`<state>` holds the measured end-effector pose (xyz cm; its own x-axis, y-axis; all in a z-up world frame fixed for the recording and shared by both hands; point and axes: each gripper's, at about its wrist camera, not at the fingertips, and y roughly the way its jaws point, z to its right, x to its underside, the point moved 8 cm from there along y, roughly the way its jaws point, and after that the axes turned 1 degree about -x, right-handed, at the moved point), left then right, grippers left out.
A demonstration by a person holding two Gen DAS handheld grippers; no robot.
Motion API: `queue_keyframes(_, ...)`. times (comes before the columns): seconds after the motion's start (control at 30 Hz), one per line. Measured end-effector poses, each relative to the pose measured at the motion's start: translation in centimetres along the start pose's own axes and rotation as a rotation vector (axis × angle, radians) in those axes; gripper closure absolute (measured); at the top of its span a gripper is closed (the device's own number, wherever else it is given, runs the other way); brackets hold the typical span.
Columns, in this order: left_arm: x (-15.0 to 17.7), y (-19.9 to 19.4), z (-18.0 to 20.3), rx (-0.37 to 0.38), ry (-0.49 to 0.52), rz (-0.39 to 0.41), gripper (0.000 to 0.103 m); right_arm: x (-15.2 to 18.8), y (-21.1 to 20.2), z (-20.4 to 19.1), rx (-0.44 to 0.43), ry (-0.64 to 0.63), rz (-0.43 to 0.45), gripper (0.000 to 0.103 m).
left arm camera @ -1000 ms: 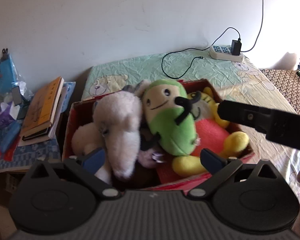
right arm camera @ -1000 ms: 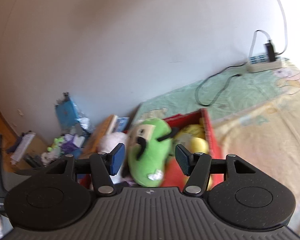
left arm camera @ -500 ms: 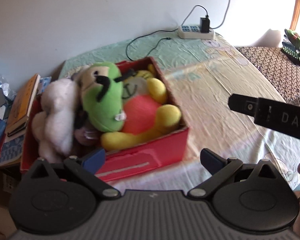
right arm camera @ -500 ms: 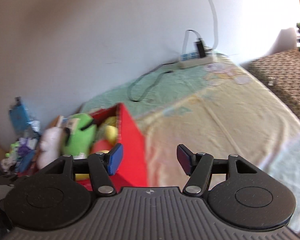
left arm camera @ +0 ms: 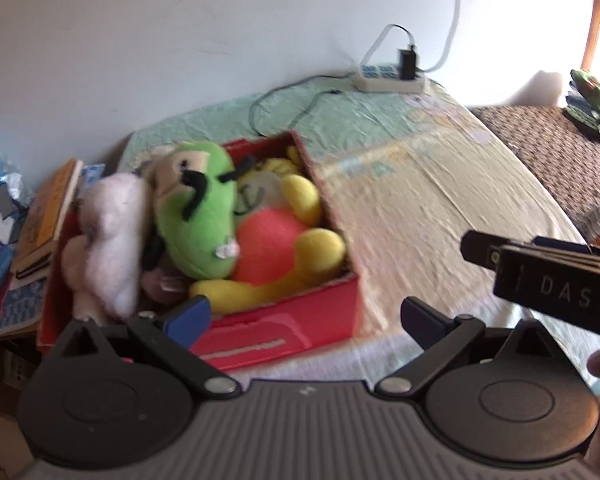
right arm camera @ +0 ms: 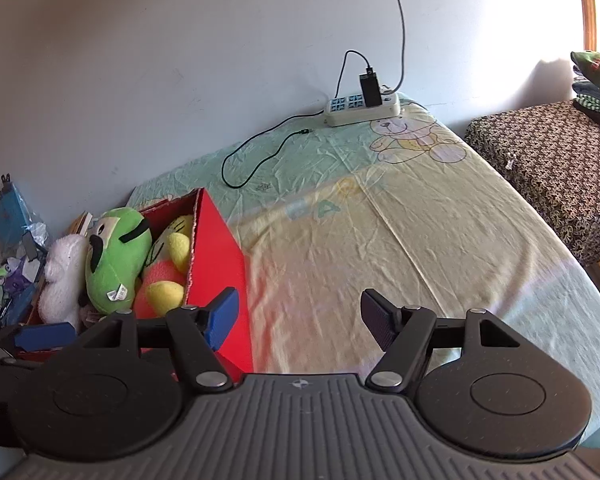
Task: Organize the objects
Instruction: 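Withdraw the right gripper up and away from the red box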
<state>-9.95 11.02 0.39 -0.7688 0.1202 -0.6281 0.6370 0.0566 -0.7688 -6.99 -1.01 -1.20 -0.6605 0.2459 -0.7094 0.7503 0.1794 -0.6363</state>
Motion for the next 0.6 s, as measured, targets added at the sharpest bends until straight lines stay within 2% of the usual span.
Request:
queue_keyframes(0.13, -0.3, 0.3, -2.2, -0.068, -0.011, 0.001, 0.003, -0.4, 0.5, -1.9, -0.023, -0.029, -0.013, 0.033)
queue_keyframes(0.6, 0.4, 1.5, -12.9, -0.158, -0.160, -0.033, 0.003, -1.3, 3.2, -11.5, -0.116, -0.152, -0.031, 0.026)
